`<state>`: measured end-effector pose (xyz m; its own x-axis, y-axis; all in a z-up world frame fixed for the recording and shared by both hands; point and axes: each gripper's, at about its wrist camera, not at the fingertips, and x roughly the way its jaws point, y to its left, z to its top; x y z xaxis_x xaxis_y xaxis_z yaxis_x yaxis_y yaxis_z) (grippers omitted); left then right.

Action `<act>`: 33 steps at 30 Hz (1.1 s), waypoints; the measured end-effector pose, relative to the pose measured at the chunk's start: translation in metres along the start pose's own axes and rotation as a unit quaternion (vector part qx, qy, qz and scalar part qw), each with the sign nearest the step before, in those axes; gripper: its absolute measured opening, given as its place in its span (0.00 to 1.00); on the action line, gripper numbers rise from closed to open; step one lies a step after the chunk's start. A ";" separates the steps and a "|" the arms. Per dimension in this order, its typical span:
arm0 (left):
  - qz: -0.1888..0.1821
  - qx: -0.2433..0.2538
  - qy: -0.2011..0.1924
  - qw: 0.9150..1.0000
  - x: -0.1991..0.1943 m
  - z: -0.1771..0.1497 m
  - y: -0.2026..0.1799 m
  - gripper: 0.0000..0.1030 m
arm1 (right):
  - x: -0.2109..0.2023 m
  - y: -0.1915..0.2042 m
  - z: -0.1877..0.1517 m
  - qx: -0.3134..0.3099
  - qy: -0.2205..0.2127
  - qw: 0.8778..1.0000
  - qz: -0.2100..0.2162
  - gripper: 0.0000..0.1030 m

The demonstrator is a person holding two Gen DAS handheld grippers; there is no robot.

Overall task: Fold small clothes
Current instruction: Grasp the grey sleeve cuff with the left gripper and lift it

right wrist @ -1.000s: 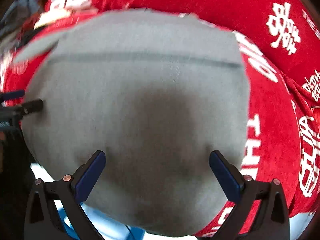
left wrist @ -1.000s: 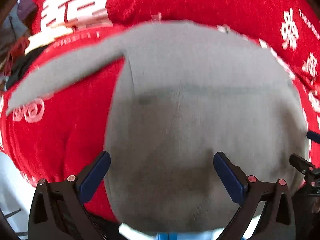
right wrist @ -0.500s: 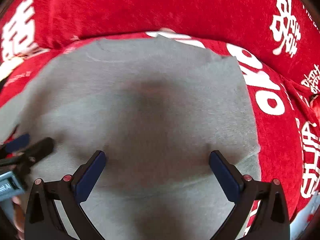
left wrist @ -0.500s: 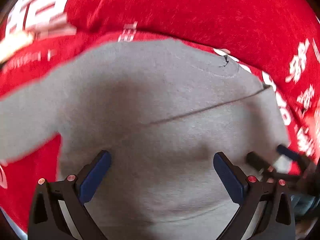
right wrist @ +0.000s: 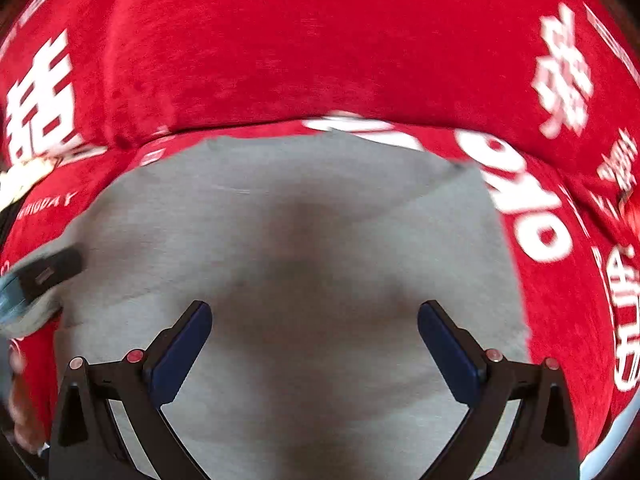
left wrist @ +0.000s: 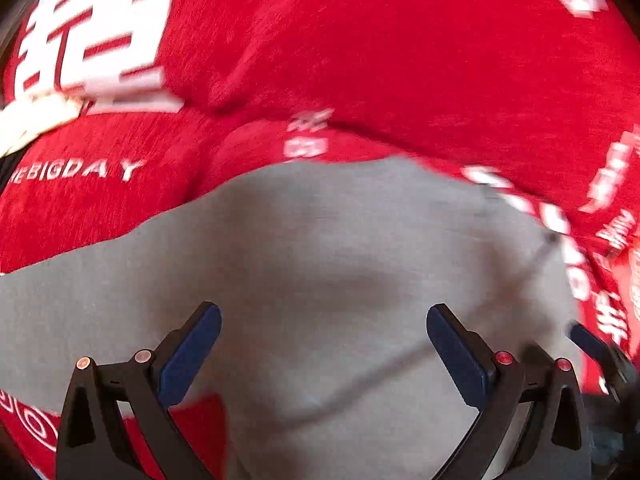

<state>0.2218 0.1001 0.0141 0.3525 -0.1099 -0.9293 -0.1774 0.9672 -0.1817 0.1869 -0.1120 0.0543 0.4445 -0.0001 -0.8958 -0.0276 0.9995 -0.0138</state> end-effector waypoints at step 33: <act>-0.151 -0.421 -0.189 0.874 -0.113 -0.137 0.389 1.00 | 0.021 0.221 0.008 -0.158 0.009 0.987 0.042 1.00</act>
<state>-0.0133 0.4575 0.0040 0.7510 -0.0940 -0.6536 -0.5802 0.3788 -0.7211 0.1974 0.1093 0.0360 0.4126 0.0781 -0.9076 -0.3415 0.9369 -0.0746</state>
